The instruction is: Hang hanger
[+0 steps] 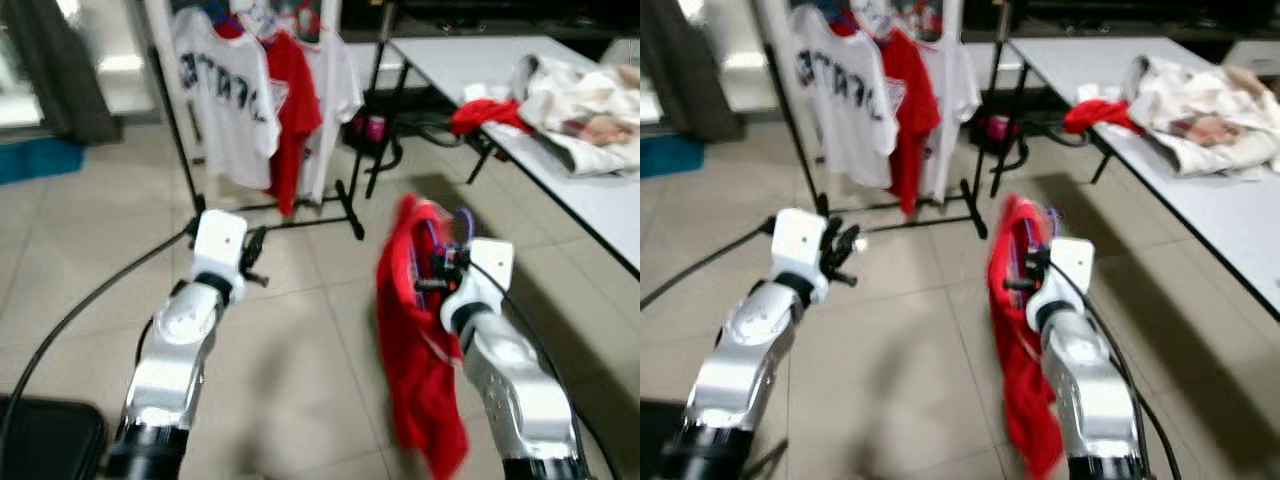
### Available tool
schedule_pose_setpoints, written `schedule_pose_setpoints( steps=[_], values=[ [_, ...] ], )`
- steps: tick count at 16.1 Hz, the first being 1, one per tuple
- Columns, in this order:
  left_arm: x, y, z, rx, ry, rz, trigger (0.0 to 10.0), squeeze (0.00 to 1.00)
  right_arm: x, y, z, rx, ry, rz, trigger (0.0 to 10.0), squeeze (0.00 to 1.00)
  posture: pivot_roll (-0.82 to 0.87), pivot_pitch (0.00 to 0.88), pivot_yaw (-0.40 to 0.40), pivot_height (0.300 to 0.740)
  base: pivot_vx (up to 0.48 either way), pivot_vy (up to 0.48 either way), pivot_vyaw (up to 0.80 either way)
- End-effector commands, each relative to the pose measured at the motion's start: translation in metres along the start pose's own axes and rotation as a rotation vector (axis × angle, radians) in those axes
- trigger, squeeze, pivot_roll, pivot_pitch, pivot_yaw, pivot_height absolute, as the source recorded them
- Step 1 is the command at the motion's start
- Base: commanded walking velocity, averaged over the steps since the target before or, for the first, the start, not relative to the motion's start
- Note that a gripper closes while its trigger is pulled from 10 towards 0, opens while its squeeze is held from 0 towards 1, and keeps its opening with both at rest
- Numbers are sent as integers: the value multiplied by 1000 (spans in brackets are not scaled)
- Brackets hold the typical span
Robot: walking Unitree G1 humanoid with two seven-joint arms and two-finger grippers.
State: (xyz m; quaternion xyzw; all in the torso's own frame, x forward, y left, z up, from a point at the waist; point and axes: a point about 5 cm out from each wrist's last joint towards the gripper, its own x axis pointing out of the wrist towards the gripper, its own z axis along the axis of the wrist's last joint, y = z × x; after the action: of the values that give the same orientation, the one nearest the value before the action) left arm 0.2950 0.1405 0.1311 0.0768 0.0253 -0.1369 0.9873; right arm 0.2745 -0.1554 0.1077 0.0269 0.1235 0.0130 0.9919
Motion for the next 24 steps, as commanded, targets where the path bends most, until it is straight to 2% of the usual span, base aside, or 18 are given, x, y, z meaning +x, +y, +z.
schedule_pose_setpoints(
  steps=[1,7,13,15,17,24],
  values=[
    [3,-9,7,6,-20,-34,10000,0,0,-10,14,-10,-68,-28,10000,0,-23,55,-7,740,307,0,0],
    [4,-9,5,3,-12,-31,10000,0,-1,-4,8,-33,-53,-7,10000,0,-19,66,-19,740,306,0,0],
    [6,-9,5,-4,-12,-11,10000,0,2,6,10,-91,-57,86,10000,0,-12,35,-44,740,312,0,69],
    [6,-10,5,-7,-12,-11,10000,0,3,6,10,-98,-56,84,10000,0,-13,33,-44,740,326,0,800],
    [6,-11,4,-7,-10,-12,10000,0,3,5,10,-63,-69,72,10000,0,-13,33,-44,740,322,0,575],
    [6,-14,4,-28,-8,-25,10000,0,2,3,5,-80,-52,62,10000,0,-18,24,-42,740,327,0,0]
  ],
)
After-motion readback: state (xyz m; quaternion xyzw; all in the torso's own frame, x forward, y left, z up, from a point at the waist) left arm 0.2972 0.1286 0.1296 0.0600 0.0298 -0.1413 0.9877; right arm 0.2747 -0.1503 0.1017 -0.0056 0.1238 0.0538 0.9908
